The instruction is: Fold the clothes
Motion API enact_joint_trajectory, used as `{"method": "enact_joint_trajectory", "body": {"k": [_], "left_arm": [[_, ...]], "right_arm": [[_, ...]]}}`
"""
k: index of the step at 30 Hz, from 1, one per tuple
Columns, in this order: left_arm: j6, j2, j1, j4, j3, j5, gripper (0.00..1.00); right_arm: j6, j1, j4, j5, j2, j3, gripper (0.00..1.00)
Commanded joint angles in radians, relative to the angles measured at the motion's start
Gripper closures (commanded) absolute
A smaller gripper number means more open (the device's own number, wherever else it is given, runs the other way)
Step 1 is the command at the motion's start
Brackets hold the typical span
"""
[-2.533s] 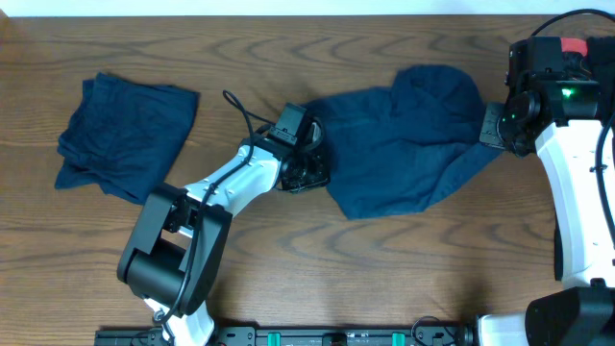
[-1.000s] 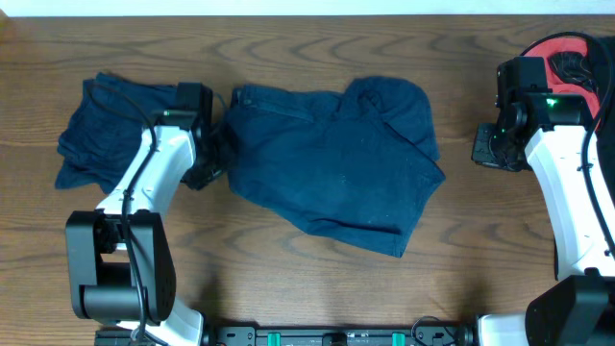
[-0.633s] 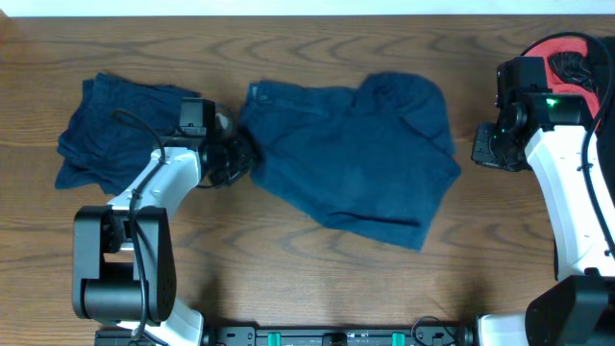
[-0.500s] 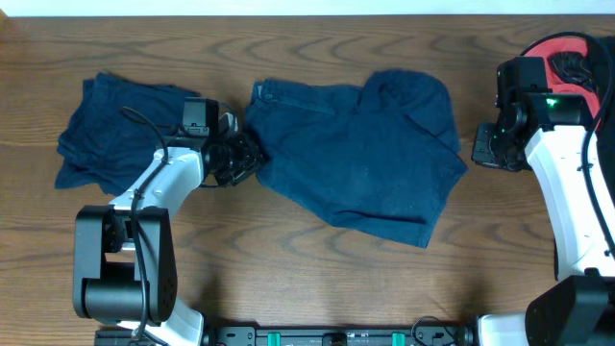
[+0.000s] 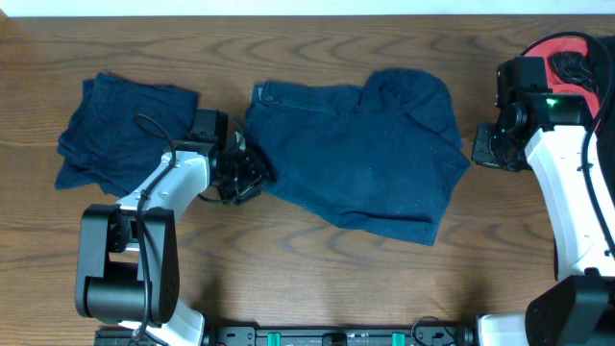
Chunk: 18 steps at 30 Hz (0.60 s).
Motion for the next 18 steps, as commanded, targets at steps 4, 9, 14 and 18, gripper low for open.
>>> {"method": "enact_joint_trajectory", "body": {"k": [4, 9, 14, 18], "left_arm": [[-0.016, -0.011, -0.01, -0.023, -0.008, -0.066, 0.51], [-0.016, -0.011, -0.037, 0.089, -0.01, -0.071, 0.51], [-0.016, -0.011, -0.064, 0.126, -0.016, -0.077, 0.51], [-0.016, -0.011, -0.07, 0.117, -0.018, -0.077, 0.56]], "right_arm": [[0.016, -0.011, 0.002, 0.014, 0.0, -0.003, 0.86], [0.016, -0.011, -0.002, 0.014, 0.0, -0.003, 0.87], [0.016, -0.011, -0.014, 0.014, 0.0, -0.003, 0.86], [0.016, -0.011, -0.018, 0.014, 0.0, -0.003, 0.86]]}}
